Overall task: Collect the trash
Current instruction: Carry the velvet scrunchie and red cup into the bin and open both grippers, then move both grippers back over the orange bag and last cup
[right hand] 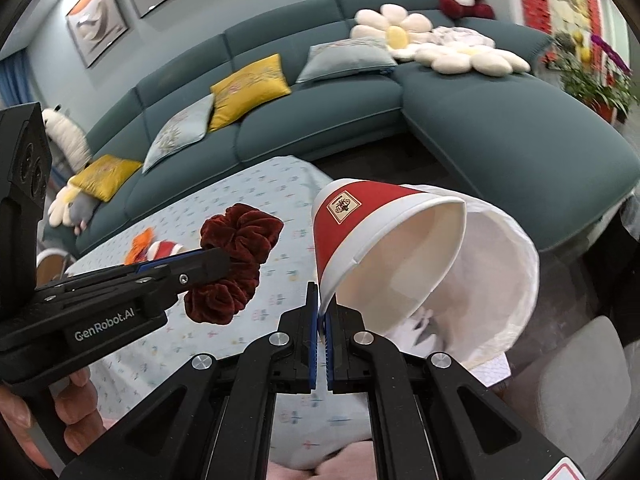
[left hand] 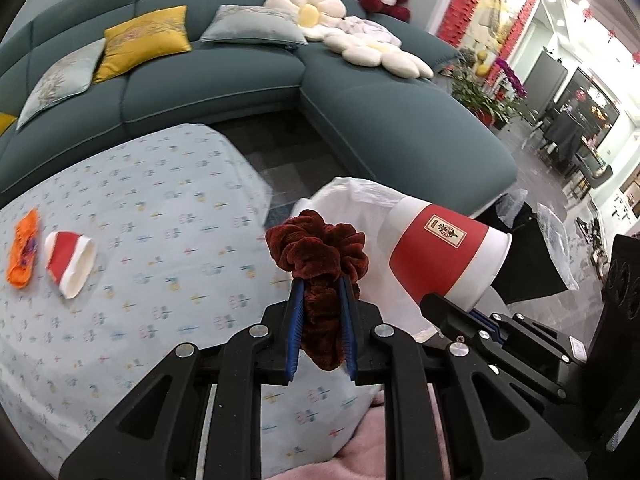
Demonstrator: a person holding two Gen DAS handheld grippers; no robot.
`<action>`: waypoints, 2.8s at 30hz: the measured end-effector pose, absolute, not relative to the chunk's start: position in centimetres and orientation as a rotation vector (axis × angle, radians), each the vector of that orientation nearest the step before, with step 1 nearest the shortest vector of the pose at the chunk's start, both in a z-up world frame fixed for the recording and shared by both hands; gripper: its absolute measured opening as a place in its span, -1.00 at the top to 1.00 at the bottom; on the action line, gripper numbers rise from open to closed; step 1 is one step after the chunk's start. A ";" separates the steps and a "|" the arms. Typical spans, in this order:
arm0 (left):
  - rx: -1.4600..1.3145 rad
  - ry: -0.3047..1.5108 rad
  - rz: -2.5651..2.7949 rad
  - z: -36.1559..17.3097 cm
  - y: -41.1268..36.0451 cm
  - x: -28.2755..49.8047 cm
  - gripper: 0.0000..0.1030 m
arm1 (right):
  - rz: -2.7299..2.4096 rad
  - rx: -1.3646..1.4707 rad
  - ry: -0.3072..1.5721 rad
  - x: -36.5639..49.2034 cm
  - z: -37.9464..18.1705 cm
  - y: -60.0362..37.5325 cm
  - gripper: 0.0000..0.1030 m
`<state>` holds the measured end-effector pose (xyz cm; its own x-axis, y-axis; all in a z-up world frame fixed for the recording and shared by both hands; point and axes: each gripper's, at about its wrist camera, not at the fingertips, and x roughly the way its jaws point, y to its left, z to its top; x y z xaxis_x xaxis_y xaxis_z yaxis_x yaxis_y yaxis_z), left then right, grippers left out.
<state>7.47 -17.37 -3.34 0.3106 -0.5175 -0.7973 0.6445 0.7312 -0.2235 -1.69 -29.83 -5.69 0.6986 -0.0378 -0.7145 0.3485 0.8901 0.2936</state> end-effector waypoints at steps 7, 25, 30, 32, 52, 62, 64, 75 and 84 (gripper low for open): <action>0.173 1.016 -0.810 -4.3 -20.8 7.2 0.67 | -0.259 0.459 0.783 -2.0 -6.9 -32.5 0.94; 0.147 1.026 -0.762 -5.2 -22.0 8.4 0.13 | -0.331 0.459 0.784 -1.3 -7.5 -34.3 0.54; 0.137 1.019 -0.735 -5.1 -20.4 8.7 0.13 | -0.317 0.444 0.786 -1.1 -7.0 -33.2 0.45; 0.127 1.019 -0.722 -5.0 -19.7 8.9 0.13 | -0.310 0.434 0.786 -0.9 -6.8 -32.7 0.40; 0.035 0.963 -0.558 -3.1 -9.2 11.3 -0.11 | -0.166 0.306 0.801 2.5 -4.3 -23.3 0.23; -0.030 0.958 -0.453 -3.2 -2.2 13.1 -0.11 | -0.069 0.246 0.823 5.0 -3.9 -17.2 0.23; -0.039 0.959 -0.437 -3.4 -1.1 13.4 -0.11 | -0.055 0.233 0.827 5.5 -3.9 -16.1 0.23; -0.100 0.980 -0.325 -5.2 6.5 15.5 -0.21 | 0.032 0.188 0.881 8.4 -5.2 -10.0 0.23; -0.125 1.019 -0.215 -7.7 13.0 18.5 -0.22 | 0.106 0.171 0.942 12.0 -7.9 -5.8 0.23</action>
